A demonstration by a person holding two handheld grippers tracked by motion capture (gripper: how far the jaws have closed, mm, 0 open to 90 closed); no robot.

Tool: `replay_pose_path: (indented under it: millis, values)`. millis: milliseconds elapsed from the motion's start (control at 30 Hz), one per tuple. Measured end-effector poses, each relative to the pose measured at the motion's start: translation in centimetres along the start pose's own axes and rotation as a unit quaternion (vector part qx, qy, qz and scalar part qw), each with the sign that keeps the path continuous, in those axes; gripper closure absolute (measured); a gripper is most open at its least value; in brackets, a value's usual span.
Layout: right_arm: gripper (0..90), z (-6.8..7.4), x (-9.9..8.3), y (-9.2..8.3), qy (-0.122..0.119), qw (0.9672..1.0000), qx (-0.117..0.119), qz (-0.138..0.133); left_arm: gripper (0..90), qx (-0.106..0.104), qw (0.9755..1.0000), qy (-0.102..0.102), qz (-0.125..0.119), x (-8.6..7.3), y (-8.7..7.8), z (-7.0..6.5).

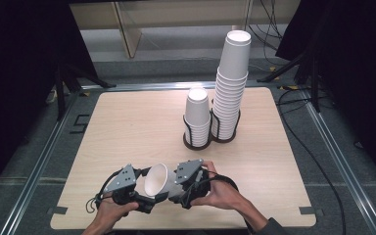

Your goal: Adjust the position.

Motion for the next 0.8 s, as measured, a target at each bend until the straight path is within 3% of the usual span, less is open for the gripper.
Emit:
replay_pose_path:
  millis: [67,100,167,200,333,433,500,533,800]
  values:
    - [21.7,-0.12,-0.01,0.04,0.001,0.9999,0.008,-0.011,6.5,-0.001,0.9999,-0.007,-0.009,0.02,-0.08,0.13]
    - [21.9,-0.11,-0.02,-0.01,0.009,0.9997,0.012,-0.017,5.7,-0.007,0.9994,-0.017,-0.029,0.08,-0.05,0.25]
    - [22.3,-0.32,0.01,-0.13,0.027,0.9984,0.025,-0.042,4.3,-0.005,0.9987,-0.031,-0.039,0.16,-0.28,0.4]
    - [22.4,-0.39,-0.01,-0.17,0.033,0.9978,0.03,-0.05,4.0,-0.012,0.9976,-0.038,-0.058,0.24,-0.18,0.47]
    - [22.4,-0.69,0.06,-0.24,0.059,0.9936,0.045,-0.085,3.5,-0.008,0.9962,-0.053,-0.069,0.32,-0.3,0.42]
    - [22.4,-0.9,0.15,-0.31,0.061,0.992,0.043,-0.102,4.4,-0.008,0.9956,-0.055,-0.075,0.38,-0.35,0.41]
    - [22.3,-0.85,0.15,-0.28,0.06,0.992,0.044,-0.102,4.9,-0.014,0.9938,-0.057,-0.094,0.56,-0.29,0.35]
    - [22.3,-0.81,0.16,-0.26,0.06,0.9921,0.042,-0.102,5.2,-0.01,0.9952,-0.051,-0.083,0.52,-0.51,0.44]
    - [21.7,-0.32,0.32,0.36,0.08,0.9884,0.059,-0.115,9.9,-0.015,0.9935,-0.051,-0.101,0.74,-0.6,0.29]
Point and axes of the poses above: each handheld gripper's, and its own axes: y roughly forward along the jaws, x roughly out of its top, z roughly to its left, the point moved 4 cm from there along y, roughly forward along the jaws, and after that the axes turned 5 degrees about -x, right-handed, at the moved point
